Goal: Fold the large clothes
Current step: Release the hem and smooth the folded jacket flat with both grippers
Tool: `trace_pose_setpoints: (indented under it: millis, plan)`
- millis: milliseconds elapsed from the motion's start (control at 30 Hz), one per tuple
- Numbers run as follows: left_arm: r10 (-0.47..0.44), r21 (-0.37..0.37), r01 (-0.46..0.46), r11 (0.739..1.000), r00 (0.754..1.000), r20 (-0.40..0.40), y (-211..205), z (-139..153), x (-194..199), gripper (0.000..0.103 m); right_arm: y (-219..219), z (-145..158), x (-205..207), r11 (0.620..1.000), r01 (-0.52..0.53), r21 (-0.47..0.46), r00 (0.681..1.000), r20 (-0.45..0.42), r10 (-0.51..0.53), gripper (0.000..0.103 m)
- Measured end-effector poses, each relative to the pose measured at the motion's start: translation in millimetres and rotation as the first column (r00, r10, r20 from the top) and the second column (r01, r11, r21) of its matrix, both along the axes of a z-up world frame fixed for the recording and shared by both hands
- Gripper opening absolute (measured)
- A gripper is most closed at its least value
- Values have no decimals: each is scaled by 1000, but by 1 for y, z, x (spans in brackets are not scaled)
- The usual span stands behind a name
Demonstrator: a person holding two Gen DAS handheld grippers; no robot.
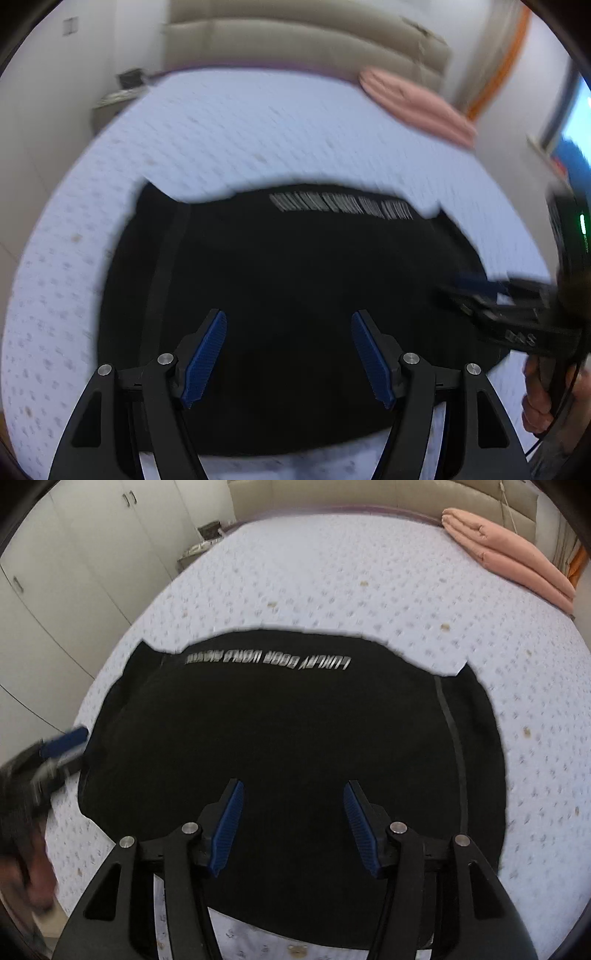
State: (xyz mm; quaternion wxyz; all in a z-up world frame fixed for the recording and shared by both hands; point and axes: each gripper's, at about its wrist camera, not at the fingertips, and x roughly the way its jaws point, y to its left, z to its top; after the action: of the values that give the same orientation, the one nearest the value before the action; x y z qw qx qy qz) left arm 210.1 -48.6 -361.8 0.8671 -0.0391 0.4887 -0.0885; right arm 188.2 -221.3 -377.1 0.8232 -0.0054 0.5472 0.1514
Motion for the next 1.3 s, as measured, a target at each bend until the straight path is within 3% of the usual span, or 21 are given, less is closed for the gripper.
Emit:
trace_pose_setpoints:
  millis: [67, 133, 200, 300, 400, 500, 567, 633, 733, 833, 967, 1067, 1133, 1233, 1300]
  plan:
    - [18, 25, -16, 1000, 994, -109, -9, -41, 6, 71, 6, -25, 0, 1000, 8, -28, 998, -60, -9, 56]
    - [58, -52, -68, 996, 984, -167, 4, -71, 16, 71, 1, -43, 8, 999, 46, 14, 991, -129, -43, 56]
    - [70, -86, -86, 993, 981, -179, 9, -76, 23, 72, 1, -47, 11, 999, 50, 14, 990, -130, -48, 54]
    - [59, -52, -70, 996, 982, -178, 4, -68, 25, 71, 3, -44, 10, 999, 44, 5, 991, -129, -43, 53]
    - [49, -85, -63, 994, 987, -152, 5, -46, 20, 71, -4, -16, 12, 995, 46, 88, 992, -120, -35, 53]
    - [58, -93, -62, 994, 997, -51, 11, -8, 22, 71, -4, 23, 21, 994, 43, 98, 999, 2, -44, 53]
    - [80, -120, -83, 989, 996, -36, 16, 1, 32, 71, 3, 37, 39, 994, 56, 92, 996, 64, -62, 53]
    - [122, -99, -128, 987, 991, -59, 19, -7, 44, 71, 8, 27, 63, 989, 102, 110, 993, 47, -107, 53]
    - [185, -66, -198, 978, 970, -159, 26, -42, 54, 71, 13, -26, 98, 985, 165, 53, 984, -76, -161, 48]
    - [188, -51, -197, 979, 972, -141, 33, -56, 51, 73, 12, -55, 105, 982, 173, 73, 980, -111, -165, 46]
    - [169, -32, -175, 984, 977, -126, 30, -53, 42, 73, 12, -48, 102, 990, 130, 50, 989, -83, -126, 45]
    - [158, -27, -161, 987, 982, -99, 39, -38, 33, 73, -13, -32, 96, 981, 136, 137, 988, -90, -125, 46]
    - [188, 39, -186, 982, 981, -39, 53, -20, 22, 73, -35, -10, 79, 975, 148, 167, 989, -51, -142, 48]
    - [234, 51, -233, 971, 972, -6, 87, -8, 12, 73, -68, 8, 45, 974, 176, 140, 983, 18, -181, 51]
    - [282, 52, -279, 959, 958, -57, 111, -18, 8, 73, -87, 1, 29, 972, 219, 89, 975, 8, -220, 51]
